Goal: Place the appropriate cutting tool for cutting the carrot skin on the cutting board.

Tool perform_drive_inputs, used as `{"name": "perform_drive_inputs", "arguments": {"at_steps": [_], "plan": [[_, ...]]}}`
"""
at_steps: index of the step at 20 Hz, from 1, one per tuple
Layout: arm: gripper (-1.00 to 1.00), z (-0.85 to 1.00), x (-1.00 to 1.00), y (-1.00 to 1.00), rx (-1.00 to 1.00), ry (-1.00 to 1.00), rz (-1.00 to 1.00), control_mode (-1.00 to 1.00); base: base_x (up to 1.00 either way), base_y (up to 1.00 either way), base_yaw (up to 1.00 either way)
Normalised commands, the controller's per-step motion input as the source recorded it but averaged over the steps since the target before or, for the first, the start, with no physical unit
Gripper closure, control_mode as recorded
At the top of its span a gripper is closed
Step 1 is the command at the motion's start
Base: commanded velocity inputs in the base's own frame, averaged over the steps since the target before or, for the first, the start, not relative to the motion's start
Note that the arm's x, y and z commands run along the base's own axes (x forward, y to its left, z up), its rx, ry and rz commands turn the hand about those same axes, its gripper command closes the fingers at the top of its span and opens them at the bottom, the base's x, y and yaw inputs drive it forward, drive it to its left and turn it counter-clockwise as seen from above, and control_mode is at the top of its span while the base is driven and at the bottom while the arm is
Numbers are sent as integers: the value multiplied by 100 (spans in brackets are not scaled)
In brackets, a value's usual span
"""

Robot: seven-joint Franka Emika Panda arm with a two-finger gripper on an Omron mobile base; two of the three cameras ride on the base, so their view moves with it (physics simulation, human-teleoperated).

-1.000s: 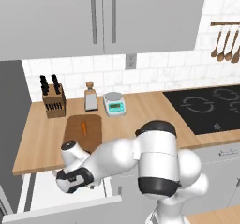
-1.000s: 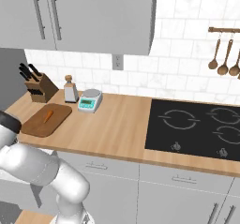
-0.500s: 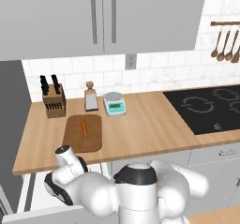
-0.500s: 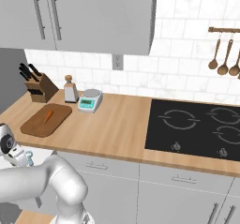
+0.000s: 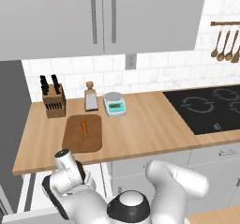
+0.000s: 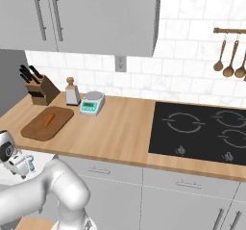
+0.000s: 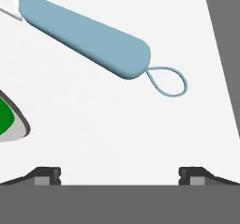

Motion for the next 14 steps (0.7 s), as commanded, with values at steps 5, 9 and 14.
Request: {"name": "perform_drive_inputs", "arguments": {"at_steps": [5, 9, 14], "plan": [[-100, -10, -62, -7, 2, 0, 1, -100, 0, 0, 0], [-100, -14, -75, -19, 3, 1, 3, -100, 0, 0, 0], [-100, 0, -65, -10, 2, 8, 1, -100, 0, 0, 0]]}}
